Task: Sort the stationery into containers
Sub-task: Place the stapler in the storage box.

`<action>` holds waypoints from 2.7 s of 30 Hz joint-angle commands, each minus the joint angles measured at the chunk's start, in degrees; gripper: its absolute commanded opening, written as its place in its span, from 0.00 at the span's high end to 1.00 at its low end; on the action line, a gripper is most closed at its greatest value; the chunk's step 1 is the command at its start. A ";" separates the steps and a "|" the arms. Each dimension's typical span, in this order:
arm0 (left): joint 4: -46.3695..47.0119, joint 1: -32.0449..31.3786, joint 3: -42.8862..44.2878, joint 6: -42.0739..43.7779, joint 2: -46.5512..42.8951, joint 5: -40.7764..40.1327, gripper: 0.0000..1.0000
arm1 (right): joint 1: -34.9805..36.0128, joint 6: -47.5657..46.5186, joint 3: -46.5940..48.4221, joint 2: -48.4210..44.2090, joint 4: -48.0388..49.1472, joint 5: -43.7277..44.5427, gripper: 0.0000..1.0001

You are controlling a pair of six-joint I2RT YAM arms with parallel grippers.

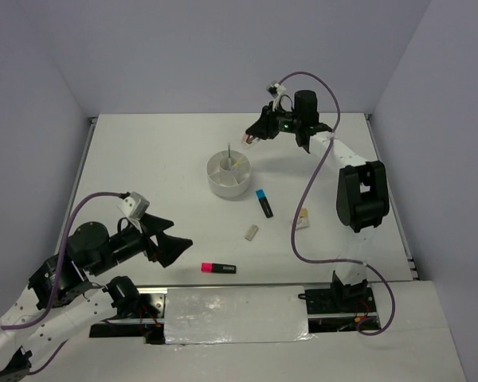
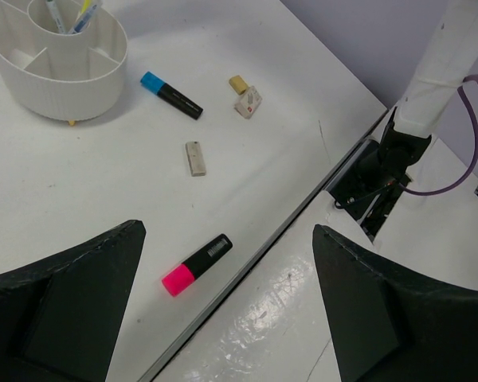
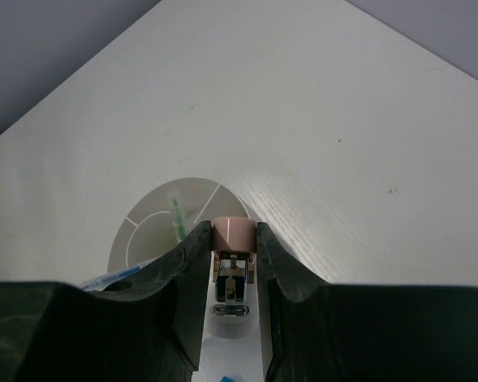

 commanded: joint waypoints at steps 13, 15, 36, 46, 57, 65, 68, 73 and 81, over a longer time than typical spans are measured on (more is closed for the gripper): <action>3.25 0.24 -0.08 0.97 -1.22 2.14 0.01 | 1.86 3.10 1.98 2.94 3.33 -2.09 0.98; 3.34 0.24 -0.08 1.06 -1.13 2.14 0.01 | 2.12 3.27 2.33 3.29 3.07 -2.27 0.96; 3.51 0.24 -0.17 1.49 -1.66 2.94 0.01 | 3.88 1.78 4.44 5.66 -1.42 0.11 0.66; 3.51 0.15 -0.17 1.58 -1.66 2.94 0.01 | 4.58 1.16 5.23 4.79 -3.44 0.55 0.42; 2.81 0.32 0.01 1.23 -0.60 0.92 0.01 | 4.32 6.08 10.58 -5.66 -10.55 18.17 0.33; 1.32 1.73 0.80 -0.09 2.90 -2.86 0.01 | 4.41 17.14 3.50 -20.60 -25.40 42.20 0.25; 0.44 2.43 1.59 -1.48 5.97 -6.35 0.01 | 4.41 20.05 -7.13 -28.95 -26.64 44.14 0.23; 1.91 2.35 1.07 -9.22 15.29 -13.68 0.01 | 4.50 22.17 -25.57 -43.45 -25.59 44.32 0.23; 16.16 -0.72 2.37 -10.55 37.87 -9.28 0.04 | 4.67 22.79 -38.86 -58.75 -32.01 48.89 0.24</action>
